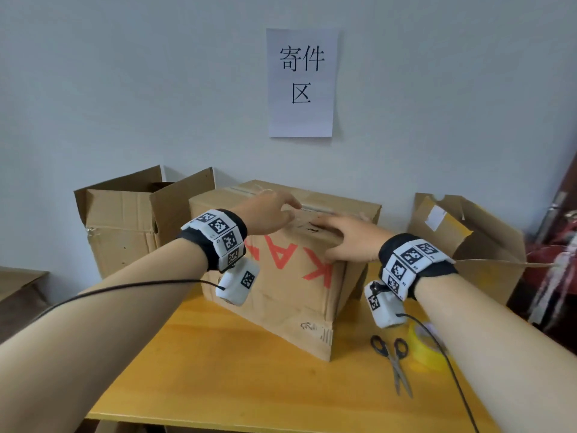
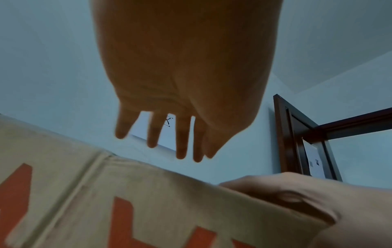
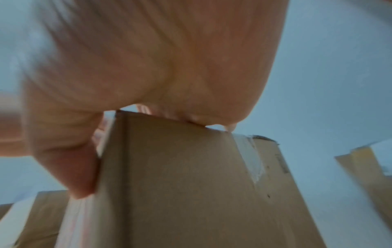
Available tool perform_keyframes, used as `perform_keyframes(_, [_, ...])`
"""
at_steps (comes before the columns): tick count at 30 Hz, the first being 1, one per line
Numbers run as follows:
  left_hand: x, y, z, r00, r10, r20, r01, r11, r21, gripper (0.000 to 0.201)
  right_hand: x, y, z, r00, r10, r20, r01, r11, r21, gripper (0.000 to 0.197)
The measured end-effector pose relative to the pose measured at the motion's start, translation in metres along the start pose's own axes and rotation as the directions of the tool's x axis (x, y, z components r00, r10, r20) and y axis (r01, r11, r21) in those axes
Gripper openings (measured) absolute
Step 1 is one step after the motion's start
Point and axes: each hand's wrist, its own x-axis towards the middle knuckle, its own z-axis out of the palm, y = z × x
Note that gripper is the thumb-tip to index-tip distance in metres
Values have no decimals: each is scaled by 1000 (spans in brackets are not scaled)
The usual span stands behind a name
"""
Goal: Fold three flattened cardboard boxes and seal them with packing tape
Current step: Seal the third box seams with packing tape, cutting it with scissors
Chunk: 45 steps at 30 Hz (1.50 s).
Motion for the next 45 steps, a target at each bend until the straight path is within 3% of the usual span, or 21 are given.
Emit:
perform_keyframes(3, [26, -5, 0, 995, -52, 84, 46, 996, 78, 49, 1, 21, -3, 992, 80, -93, -80, 997, 3, 68])
perform_keyframes(7, [46, -24, -8, 970, -221, 98, 194, 954, 229, 66, -2, 39, 0, 967, 185, -172, -180, 983, 46, 70])
perform_keyframes(12, [45, -37, -9, 942, -302, 148, 257, 930, 263, 52, 6, 53, 9, 933, 248, -261, -240, 969, 64, 76])
perform_keyframes(17, [43, -38, -15, 917, -357, 178, 279, 893, 352, 57, 15, 51, 20, 885, 334, -325, -326, 942, 80, 70])
perform_keyframes(20, [38, -29, -15, 929, -354, 102, 306, 896, 321, 53, 15, 53, 27, 894, 326, -307, -317, 945, 80, 85])
perform_keyframes(22, [34, -17, -15, 964, -260, -64, 268, 938, 220, 42, 11, 58, 31, 844, 387, -371, -336, 921, 197, 90])
perform_keyframes(24, [29, 1, -10, 968, -101, -229, 105, 994, 7, 26, 3, 81, 34, 708, 534, -462, -357, 835, 418, 81])
perform_keyframes(25, [26, 12, -7, 971, -41, -235, 3, 987, -160, 19, -3, 93, 34, 644, 603, -471, -362, 782, 507, 71])
perform_keyframes(26, [22, 24, -2, 982, 15, -190, -77, 942, -327, 17, -11, 107, 36, 614, 652, -445, -383, 739, 555, 58])
perform_keyframes(27, [19, 36, 5, 989, 67, -130, -118, 891, -439, 17, -21, 118, 38, 618, 690, -377, -436, 699, 566, 45])
perform_keyframes(30, [16, 61, 36, 984, 178, 16, -139, 820, -556, 18, -43, 143, 57, 673, 737, -59, -614, 602, 511, 23])
perform_keyframes(33, [22, 74, 79, 947, 220, 233, -26, 778, -628, 19, -56, 157, 88, 685, 704, 186, -705, 578, 412, 22])
perform_keyframes(35, [25, 76, 105, 865, 246, 437, 89, 782, -616, 20, -60, 164, 108, 681, 675, 284, -728, 583, 362, 20])
perform_keyframes(37, [29, 73, 127, 774, 229, 591, 181, 814, -552, 24, -61, 169, 122, 691, 628, 357, -723, 598, 346, 19])
perform_keyframes(39, [33, 68, 143, 730, 184, 658, 222, 848, -482, 26, -58, 171, 134, 693, 598, 401, -720, 606, 340, 18])
perform_keyframes(45, [39, 66, 168, 716, 87, 693, 270, 881, -389, 26, -43, 173, 159, 674, 632, 383, -733, 638, 236, 30])
